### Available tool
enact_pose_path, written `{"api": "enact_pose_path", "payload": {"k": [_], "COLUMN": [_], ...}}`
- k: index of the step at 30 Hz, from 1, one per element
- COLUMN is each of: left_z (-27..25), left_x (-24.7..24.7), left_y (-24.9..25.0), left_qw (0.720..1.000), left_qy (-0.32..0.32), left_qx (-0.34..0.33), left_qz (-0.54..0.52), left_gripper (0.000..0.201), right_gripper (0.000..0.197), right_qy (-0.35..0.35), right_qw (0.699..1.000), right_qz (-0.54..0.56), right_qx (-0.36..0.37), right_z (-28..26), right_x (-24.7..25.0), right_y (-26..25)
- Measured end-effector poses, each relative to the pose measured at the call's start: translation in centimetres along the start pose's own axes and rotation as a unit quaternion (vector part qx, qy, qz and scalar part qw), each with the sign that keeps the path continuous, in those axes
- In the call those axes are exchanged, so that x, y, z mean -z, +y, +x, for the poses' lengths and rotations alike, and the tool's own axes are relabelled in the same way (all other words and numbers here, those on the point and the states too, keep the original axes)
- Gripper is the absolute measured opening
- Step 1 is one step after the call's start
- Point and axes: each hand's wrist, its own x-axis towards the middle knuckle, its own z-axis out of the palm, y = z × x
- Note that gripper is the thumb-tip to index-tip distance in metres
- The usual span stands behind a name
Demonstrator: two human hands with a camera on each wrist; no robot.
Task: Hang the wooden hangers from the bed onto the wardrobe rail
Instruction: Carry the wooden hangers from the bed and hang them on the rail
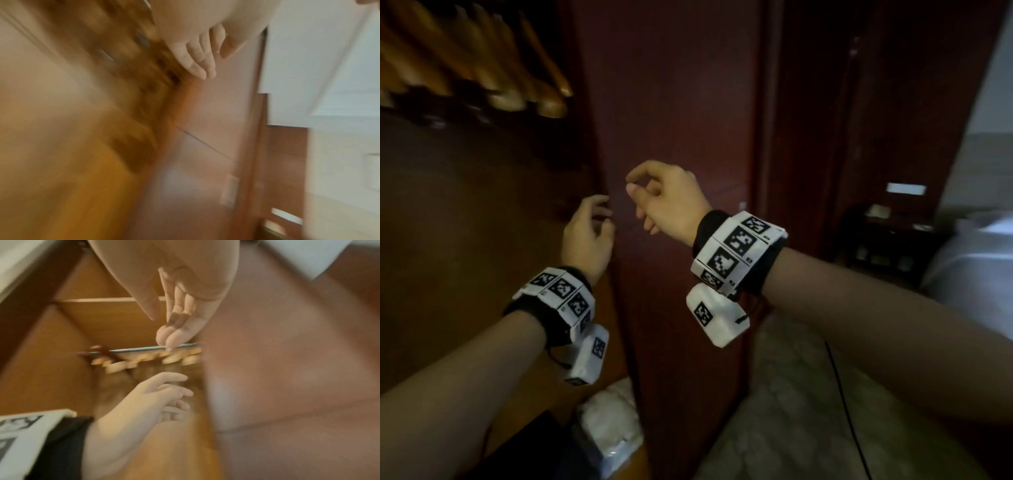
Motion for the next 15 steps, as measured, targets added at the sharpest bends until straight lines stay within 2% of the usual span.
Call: {"api": "enact_pose_path", "payload": {"k": [2, 7, 11, 15], "left_z": [-1.8, -7.4, -12.5, -17.6], "left_x": [-7.0, -23.1, -33.8, -42.8], "left_y": [4.0, 14.9, 23.4, 31.5], "left_qw": [0.998, 0.976, 0.947, 0.919], "left_qy": [-0.028, -0.113, -0.191, -0.258], "left_qx": [0.010, 0.055, 0.074, 0.076], "left_qz": [-0.056, -0.176, -0.247, -0.287], "left_gripper": [0.032, 0.025, 0.025, 0.023], "right_gripper": [0.008, 0.016, 0.014, 0.019], "right_qy": [0.023, 0.118, 0.196, 0.261], "right_qw": [0.999, 0.974, 0.930, 0.870], "right_qz": [-0.013, -0.067, -0.122, -0.196], "right_qx": [-0.046, -0.180, -0.286, -0.370], "right_z": [-3.2, -12.8, -21.5, -30.9], "right_x": [5.6, 20.1, 31.3, 40.3], "right_y": [3.6, 12.9, 18.6, 23.4]}}
